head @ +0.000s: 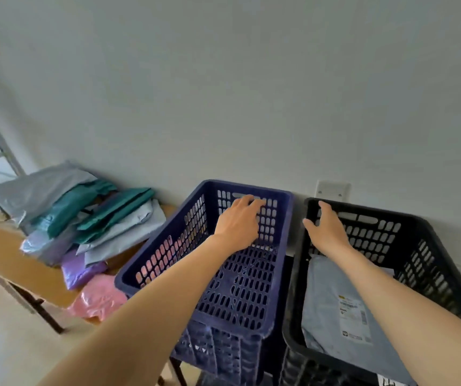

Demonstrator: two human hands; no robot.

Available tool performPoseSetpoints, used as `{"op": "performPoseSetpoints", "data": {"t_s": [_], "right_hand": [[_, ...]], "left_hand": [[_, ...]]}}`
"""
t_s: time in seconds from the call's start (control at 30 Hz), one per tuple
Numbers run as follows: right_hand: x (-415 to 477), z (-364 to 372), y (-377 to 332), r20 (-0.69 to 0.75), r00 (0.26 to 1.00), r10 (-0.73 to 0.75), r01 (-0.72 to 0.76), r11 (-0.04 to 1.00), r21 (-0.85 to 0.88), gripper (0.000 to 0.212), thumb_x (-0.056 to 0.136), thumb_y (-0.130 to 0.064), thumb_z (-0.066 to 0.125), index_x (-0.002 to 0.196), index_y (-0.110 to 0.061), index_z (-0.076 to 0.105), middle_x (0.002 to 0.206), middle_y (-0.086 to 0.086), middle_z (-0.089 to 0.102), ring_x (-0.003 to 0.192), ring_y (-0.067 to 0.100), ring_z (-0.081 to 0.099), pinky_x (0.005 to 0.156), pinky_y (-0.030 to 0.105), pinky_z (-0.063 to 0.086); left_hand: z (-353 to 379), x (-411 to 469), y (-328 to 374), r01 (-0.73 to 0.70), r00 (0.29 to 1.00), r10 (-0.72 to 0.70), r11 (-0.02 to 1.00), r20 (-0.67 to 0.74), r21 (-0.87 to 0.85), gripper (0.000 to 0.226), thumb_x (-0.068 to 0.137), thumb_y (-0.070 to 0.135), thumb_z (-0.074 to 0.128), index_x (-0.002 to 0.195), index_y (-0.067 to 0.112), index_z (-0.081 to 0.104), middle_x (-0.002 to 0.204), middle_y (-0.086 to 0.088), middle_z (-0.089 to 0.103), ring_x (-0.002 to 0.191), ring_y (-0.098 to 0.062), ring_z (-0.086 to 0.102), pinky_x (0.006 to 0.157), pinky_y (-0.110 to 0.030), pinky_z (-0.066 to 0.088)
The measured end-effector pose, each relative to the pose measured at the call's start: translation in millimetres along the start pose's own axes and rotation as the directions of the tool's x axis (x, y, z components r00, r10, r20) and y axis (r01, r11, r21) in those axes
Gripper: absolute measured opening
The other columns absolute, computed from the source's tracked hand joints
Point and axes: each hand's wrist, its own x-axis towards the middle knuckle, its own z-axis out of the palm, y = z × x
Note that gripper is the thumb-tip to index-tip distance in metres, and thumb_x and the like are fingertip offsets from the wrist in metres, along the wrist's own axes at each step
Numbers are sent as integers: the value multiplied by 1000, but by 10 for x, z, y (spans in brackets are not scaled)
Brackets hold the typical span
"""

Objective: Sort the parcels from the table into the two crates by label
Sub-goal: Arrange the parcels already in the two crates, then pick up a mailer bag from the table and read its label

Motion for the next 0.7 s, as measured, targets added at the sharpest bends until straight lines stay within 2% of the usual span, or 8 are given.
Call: {"op": "performPoseSetpoints", "data": {"t_s": [0.3, 0.5, 0.7], "right_hand": [[-467, 830, -988, 86, 981, -175, 167, 981, 95, 63, 99, -23, 52, 152, -14, 20, 157, 7, 25, 142, 25, 30, 112, 39, 28], [-664, 1389, -1609, 173, 939, -296, 278, 953, 122, 62, 99, -25, 51, 152, -12, 20, 157, 7, 24, 142, 24, 28, 112, 38, 28], [-620, 1998, -2226, 250, 897, -365, 338, 930, 147, 60, 98, -23, 52, 149, -10, 23, 151, 13, 32, 136, 26, 37, 107, 36, 34]], "left_hand": [[-839, -849, -1085, 252, 960, -250, 968, -127, -2, 53, 93, 7, 41, 144, 21, 37, 151, -3, 33, 135, -26, 36, 101, -44, 43], [-1215, -1455, -1807, 419, 886, -411, 908, -215, -5, 52, 95, 10, 44, 145, 24, 37, 150, 0, 35, 132, -23, 38, 99, -39, 43], [-1487, -1741, -2540, 558, 802, -545, 830, -246, -17, 55, 94, 7, 41, 146, 24, 35, 150, -2, 35, 129, -26, 41, 95, -39, 45]]}}
